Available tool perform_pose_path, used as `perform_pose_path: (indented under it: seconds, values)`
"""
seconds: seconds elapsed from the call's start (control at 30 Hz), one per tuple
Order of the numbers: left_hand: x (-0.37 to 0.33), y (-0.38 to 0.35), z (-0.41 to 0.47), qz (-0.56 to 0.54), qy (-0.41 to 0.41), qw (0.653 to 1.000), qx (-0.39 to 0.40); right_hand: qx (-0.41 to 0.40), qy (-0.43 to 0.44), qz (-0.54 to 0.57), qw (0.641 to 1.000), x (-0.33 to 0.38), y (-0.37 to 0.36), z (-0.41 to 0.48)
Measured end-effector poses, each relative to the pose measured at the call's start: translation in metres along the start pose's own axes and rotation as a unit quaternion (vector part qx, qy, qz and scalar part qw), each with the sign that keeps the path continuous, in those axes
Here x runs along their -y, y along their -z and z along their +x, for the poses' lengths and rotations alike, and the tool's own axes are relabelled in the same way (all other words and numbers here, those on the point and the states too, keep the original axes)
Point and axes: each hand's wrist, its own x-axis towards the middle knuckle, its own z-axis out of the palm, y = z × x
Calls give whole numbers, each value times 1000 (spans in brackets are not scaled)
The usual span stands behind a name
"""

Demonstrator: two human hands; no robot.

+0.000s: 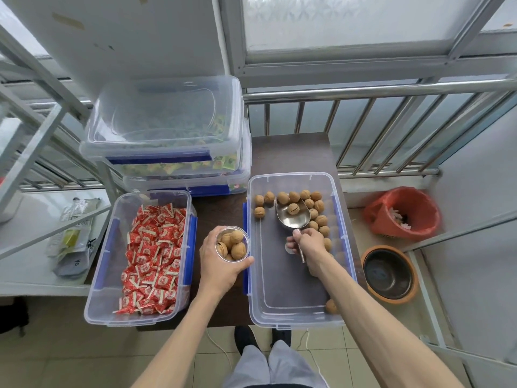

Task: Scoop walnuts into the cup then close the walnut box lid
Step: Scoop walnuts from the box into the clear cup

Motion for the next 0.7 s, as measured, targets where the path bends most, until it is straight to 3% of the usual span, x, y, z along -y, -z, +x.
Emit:
perform_pose_path:
  seconds: [0.4, 0.53, 0.7]
  values:
    - [-2, 0, -2, -4, 8, 1000, 0, 1, 73, -78, 994, -17, 19, -28]
    - [-5, 1, -3, -11, 7, 1000, 0, 90, 115, -132, 980, -7, 35, -51]
    - [-4, 1, -2, -18, 2, 1000, 3, 237, 137, -210, 939, 26, 53, -75]
